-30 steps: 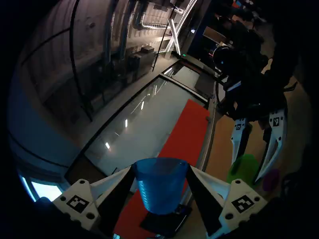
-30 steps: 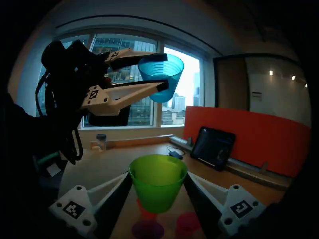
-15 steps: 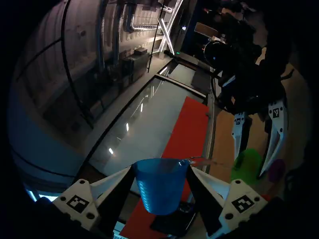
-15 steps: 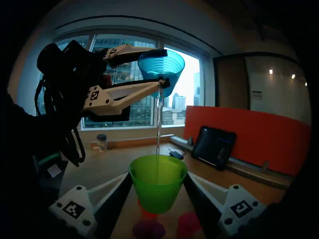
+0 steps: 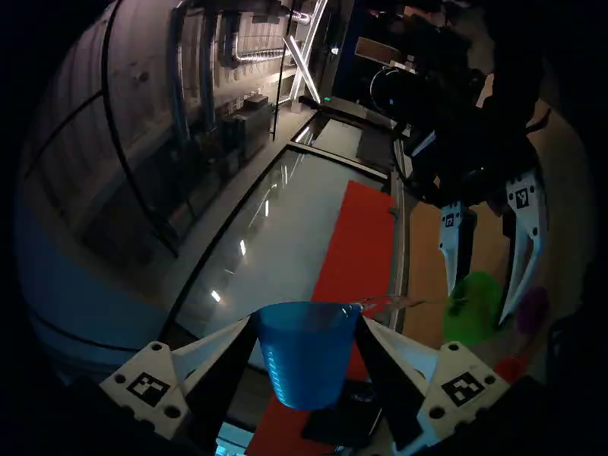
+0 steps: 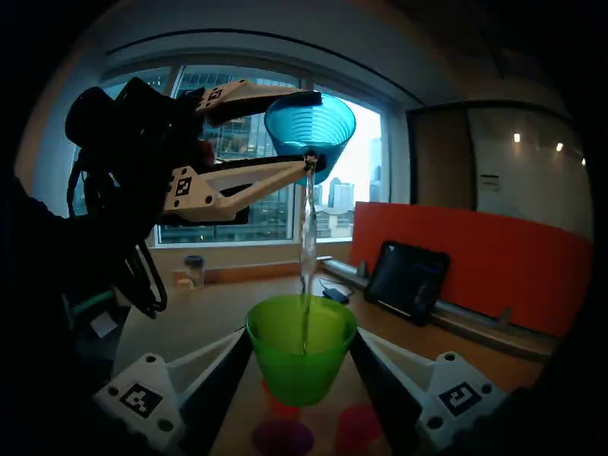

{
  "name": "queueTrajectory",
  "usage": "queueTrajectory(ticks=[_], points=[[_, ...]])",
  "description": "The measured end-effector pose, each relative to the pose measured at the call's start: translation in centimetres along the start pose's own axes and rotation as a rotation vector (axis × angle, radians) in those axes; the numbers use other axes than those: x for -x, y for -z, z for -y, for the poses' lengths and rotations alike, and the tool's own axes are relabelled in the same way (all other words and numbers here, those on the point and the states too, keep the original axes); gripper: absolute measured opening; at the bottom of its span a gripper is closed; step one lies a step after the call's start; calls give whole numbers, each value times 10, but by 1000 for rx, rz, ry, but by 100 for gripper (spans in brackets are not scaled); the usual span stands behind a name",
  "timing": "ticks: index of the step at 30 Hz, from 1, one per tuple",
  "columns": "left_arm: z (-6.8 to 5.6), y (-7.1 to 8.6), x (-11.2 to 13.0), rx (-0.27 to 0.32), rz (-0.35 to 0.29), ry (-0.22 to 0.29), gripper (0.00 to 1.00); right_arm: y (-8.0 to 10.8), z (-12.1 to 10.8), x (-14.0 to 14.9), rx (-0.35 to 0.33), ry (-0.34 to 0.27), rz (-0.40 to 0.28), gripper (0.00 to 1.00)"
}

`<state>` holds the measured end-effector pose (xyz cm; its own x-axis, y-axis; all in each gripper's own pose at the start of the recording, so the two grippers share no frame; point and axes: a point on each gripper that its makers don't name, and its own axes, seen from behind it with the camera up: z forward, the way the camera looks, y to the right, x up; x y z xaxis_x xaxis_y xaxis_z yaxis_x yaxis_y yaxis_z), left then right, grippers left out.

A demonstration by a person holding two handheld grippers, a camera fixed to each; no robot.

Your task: Pour water

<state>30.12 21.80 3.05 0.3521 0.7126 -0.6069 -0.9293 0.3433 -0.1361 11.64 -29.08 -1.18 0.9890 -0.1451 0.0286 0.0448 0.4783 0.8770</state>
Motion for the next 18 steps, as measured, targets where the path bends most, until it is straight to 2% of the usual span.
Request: queueTrajectory(ticks=[18], points=[[1, -1, -10, 0, -10, -76, 88, 3, -1, 0, 2, 2, -2, 90]])
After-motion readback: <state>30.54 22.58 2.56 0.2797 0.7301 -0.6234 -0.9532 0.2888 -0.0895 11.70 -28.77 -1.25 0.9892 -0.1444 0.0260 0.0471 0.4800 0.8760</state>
